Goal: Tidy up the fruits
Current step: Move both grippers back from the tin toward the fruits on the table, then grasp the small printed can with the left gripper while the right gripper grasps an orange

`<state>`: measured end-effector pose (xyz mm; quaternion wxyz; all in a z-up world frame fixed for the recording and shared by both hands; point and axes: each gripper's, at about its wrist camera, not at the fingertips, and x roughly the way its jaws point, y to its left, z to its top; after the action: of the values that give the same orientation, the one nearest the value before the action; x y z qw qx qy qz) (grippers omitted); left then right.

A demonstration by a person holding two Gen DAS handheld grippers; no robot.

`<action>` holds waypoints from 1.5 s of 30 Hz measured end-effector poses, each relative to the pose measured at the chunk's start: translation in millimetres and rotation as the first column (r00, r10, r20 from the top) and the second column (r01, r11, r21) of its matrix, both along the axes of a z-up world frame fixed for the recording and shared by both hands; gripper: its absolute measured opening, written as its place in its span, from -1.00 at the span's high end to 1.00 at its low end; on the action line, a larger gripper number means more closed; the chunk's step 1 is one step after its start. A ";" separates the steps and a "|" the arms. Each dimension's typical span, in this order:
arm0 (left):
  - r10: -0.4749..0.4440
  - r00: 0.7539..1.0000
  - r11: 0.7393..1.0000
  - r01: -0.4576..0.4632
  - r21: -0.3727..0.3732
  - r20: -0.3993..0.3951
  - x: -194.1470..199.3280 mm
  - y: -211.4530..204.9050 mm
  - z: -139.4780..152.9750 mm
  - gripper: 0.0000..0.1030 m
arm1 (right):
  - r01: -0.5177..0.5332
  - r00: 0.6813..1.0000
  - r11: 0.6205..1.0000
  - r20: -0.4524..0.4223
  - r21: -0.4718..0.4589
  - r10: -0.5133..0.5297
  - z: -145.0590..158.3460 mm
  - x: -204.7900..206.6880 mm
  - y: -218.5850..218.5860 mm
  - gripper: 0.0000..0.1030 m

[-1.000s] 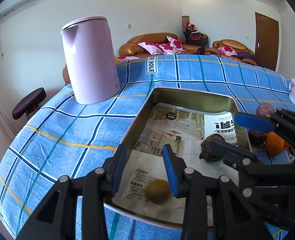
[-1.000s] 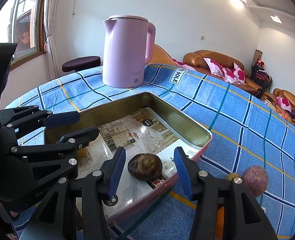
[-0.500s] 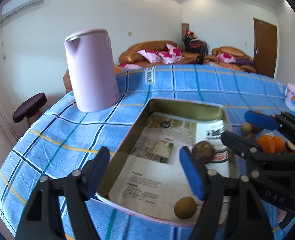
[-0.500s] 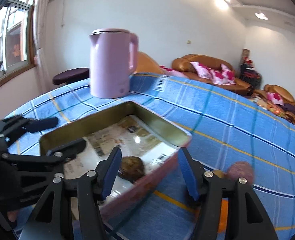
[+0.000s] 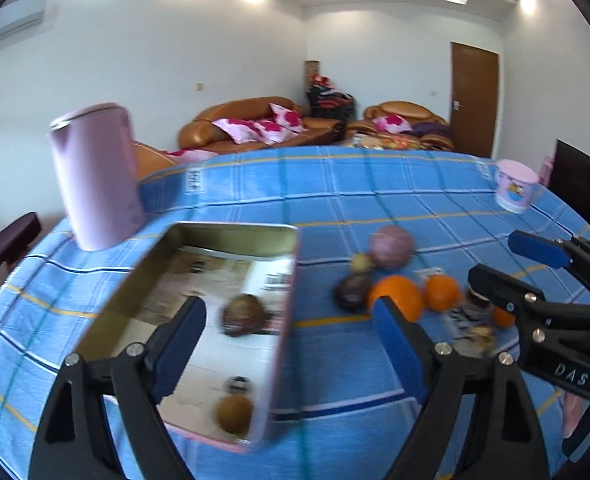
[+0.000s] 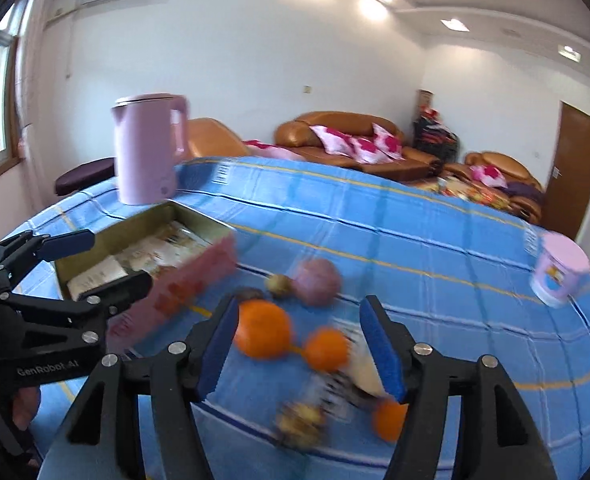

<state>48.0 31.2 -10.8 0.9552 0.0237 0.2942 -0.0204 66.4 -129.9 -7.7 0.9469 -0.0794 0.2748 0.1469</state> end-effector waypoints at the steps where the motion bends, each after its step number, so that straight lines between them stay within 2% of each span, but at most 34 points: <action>1: -0.013 1.000 1.000 0.013 -0.004 -0.009 -0.1 -6.3 -1.8 -0.70 | 0.017 1.000 1.000 -0.006 -0.004 -0.018 -1.1 -0.4 -6.4 -0.28; 7: -0.111 0.993 0.994 0.111 -0.003 -0.039 -5.2 -49.5 -10.7 -0.71 | 0.117 0.992 0.993 -0.046 -0.005 -0.117 -12.3 -6.4 -50.4 -0.28; 11: -0.165 0.985 0.986 0.165 0.000 -0.056 -6.3 -71.6 -15.7 -0.70 | 0.138 0.986 0.990 -0.096 0.026 -0.135 -22.6 -4.2 -66.2 -0.28; 14: -0.188 0.979 0.982 0.190 0.013 -0.073 -4.0 -83.3 -20.6 -0.70 | 0.140 0.981 0.989 -0.142 0.055 -0.131 -30.4 0.2 -71.1 -0.28; 16: -0.201 0.976 0.979 0.202 -0.004 -0.088 -2.4 -84.4 -21.9 -0.70 | 0.134 0.980 0.989 -0.160 0.068 -0.122 -32.9 1.1 -71.6 -0.28; 20: -0.209 0.973 0.978 0.208 -0.025 -0.100 -0.5 -84.8 -23.1 -0.70 | 0.117 0.977 0.991 -0.188 0.060 -0.104 -36.8 4.2 -68.0 -0.28; 25: -0.221 0.968 0.975 0.220 -0.025 -0.123 1.4 -86.2 -28.6 -0.70 | 0.102 0.961 0.992 -0.265 0.078 -0.078 -47.3 15.2 -70.5 -0.28; 27: -0.228 0.966 0.974 0.228 -0.014 -0.122 0.0 -89.4 -29.2 -0.70 | 0.094 0.954 0.990 -0.296 0.105 -0.059 -51.4 18.5 -73.2 -0.17; 29: -0.236 0.964 0.972 0.236 -0.011 -0.121 -0.9 -92.5 -29.3 -0.70 | 0.089 0.949 0.987 -0.311 0.135 -0.043 -53.6 19.5 -76.8 0.13; 36: -0.285 0.949 0.958 0.288 0.002 -0.138 -1.7 -109.5 -31.5 -0.67 | 0.129 0.955 0.979 -0.286 0.157 -0.079 -51.5 13.7 -87.3 0.13; 38: -0.302 0.941 0.952 0.305 -0.005 -0.151 0.1 -112.7 -32.5 -0.61 | 0.153 0.955 0.977 -0.277 0.149 -0.108 -50.5 13.1 -91.5 0.13; 41: -0.323 0.926 0.946 0.323 -0.032 -0.193 6.0 -115.1 -37.3 -0.32 | 0.175 0.954 0.975 -0.267 0.137 -0.133 -48.7 12.0 -95.4 0.13; 43: -0.332 0.917 0.943 0.328 -0.056 -0.220 9.8 -114.4 -40.8 0.10 | 0.174 0.955 0.975 -0.266 0.139 -0.132 -48.2 12.3 -96.0 0.13; 45: -0.332 0.914 0.943 0.320 -0.088 -0.233 12.4 -110.7 -42.7 0.16 | 0.170 0.956 0.976 -0.265 0.139 -0.129 -47.9 12.3 -96.2 0.13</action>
<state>60.4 -79.6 -53.5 0.8951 0.0469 0.4010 -0.1892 78.7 -226.2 -55.6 0.9156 0.0375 0.3863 0.1053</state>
